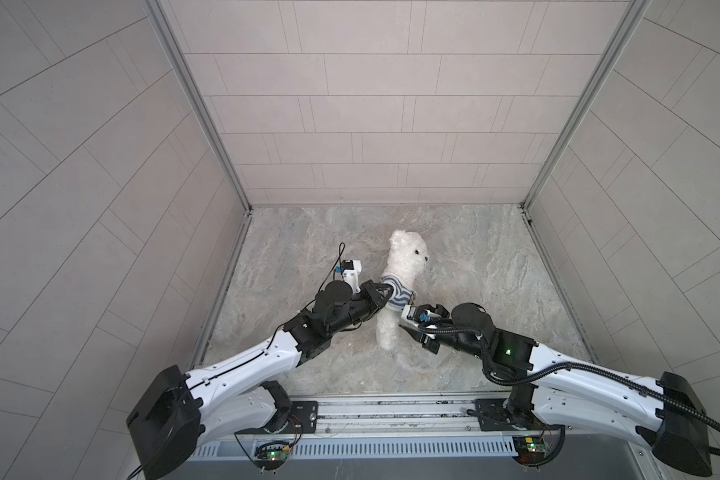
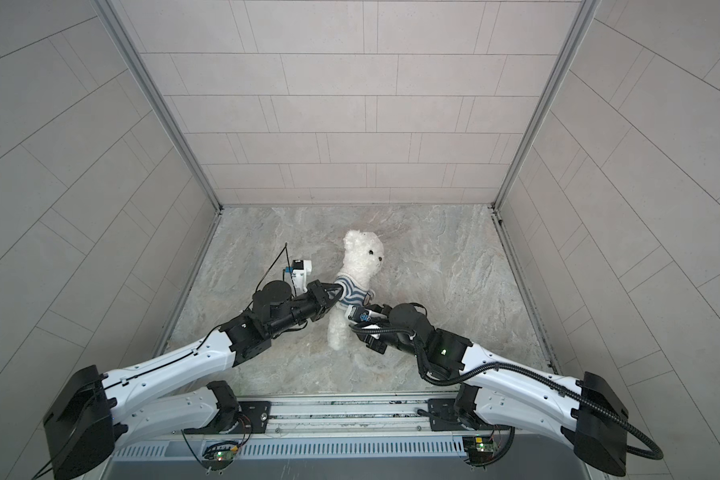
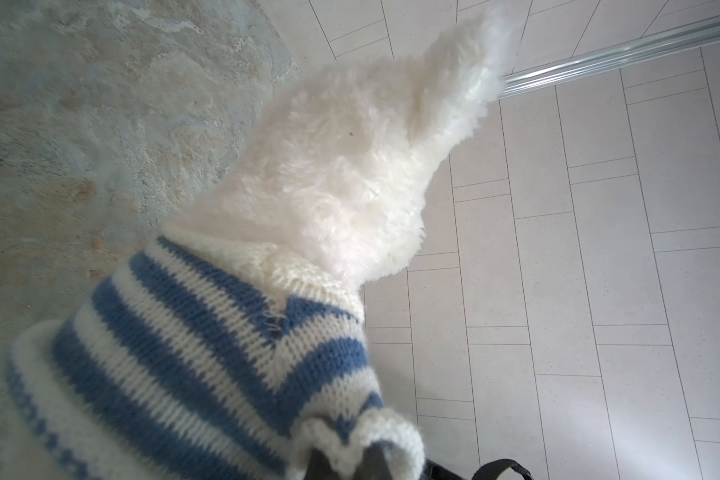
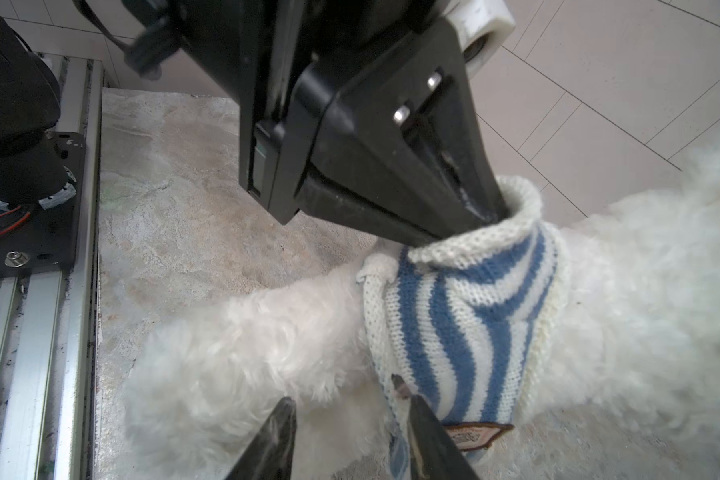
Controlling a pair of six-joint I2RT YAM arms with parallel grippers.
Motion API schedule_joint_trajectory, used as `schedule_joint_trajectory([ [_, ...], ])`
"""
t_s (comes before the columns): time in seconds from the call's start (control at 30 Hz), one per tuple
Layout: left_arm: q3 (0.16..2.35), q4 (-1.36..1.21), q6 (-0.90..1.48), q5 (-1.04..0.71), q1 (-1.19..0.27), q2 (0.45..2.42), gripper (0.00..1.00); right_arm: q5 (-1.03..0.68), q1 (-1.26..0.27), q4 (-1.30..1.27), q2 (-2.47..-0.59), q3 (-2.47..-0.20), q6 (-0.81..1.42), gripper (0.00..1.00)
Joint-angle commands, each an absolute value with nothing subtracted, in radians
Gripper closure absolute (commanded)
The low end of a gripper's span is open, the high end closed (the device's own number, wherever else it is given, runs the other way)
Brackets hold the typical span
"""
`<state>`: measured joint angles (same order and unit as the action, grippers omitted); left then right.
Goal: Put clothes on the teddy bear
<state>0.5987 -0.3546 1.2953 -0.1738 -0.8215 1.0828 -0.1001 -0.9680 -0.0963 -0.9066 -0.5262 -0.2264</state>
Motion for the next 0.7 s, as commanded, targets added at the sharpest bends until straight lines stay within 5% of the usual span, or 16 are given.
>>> schedule_joint_trajectory([
  [0.0, 0.625, -0.413, 1.306, -0.155, -0.827, 1.061, 1.0, -0.086, -0.971, -0.149, -0.884, -0.505, -0.2, 0.55],
  [0.67, 0.621, -0.414, 1.326, -0.133, -0.85, 1.05, 1.0, -0.081, -0.983, -0.34, -0.981, -0.457, -0.144, 0.66],
])
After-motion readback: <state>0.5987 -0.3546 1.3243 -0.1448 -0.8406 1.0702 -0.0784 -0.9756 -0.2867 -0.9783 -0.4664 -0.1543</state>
